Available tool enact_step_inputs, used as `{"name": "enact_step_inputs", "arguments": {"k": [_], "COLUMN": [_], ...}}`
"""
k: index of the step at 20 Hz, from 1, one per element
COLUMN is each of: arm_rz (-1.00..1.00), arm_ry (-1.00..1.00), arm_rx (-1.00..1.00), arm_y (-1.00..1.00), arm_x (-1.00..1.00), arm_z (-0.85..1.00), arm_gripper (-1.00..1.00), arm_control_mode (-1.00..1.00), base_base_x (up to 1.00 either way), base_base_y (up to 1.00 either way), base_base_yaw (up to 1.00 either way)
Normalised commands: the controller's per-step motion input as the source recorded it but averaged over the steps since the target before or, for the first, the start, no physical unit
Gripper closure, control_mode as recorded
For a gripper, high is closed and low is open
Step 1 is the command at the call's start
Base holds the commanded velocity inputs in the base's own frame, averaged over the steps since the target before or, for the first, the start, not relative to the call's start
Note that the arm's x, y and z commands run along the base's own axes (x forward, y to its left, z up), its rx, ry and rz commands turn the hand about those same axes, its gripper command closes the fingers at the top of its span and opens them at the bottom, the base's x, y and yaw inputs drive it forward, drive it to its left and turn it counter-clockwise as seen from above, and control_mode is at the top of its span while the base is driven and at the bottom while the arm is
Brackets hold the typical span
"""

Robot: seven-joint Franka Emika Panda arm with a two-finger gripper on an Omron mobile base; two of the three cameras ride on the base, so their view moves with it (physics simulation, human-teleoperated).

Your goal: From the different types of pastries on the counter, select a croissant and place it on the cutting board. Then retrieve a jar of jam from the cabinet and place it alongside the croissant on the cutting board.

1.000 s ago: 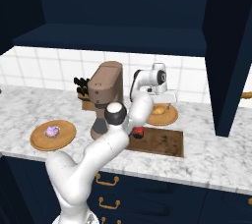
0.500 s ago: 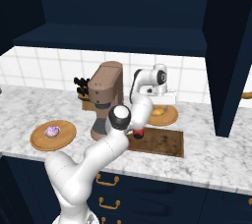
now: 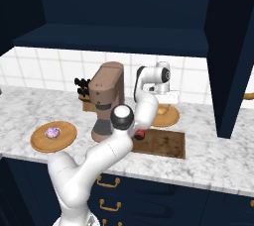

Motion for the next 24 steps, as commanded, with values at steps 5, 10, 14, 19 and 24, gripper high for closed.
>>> {"name": "enact_step_inputs", "arguments": {"k": [5, 10, 14, 19, 24], "arm_rz": [0.06, 0.0, 0.0, 0.0, 0.0], "arm_ry": [0.0, -0.08, -0.15, -0.17, -0.17], "arm_rx": [0.0, 0.0, 0.0, -0.01, -0.07], "arm_y": [0.0, 0.0, 0.0, 0.0, 0.0], "arm_x": [-0.16, -0.66, -0.74, -0.69, -0.6], "arm_z": [0.32, 0.0, 0.0, 0.0, 0.0], "arm_gripper": [1.0, 1.0, 1.0, 1.0, 1.0], "arm_control_mode": [-1.0, -1.0, -1.0, -1.0, -1.0], "base_base_x": [0.0, 0.0, 0.0, 0.0, 0.0], "base_base_y": [0.0, 0.0, 0.0, 0.0, 0.0], "base_base_yaw": [0.0, 0.0, 0.0, 0.0, 0.0]}}
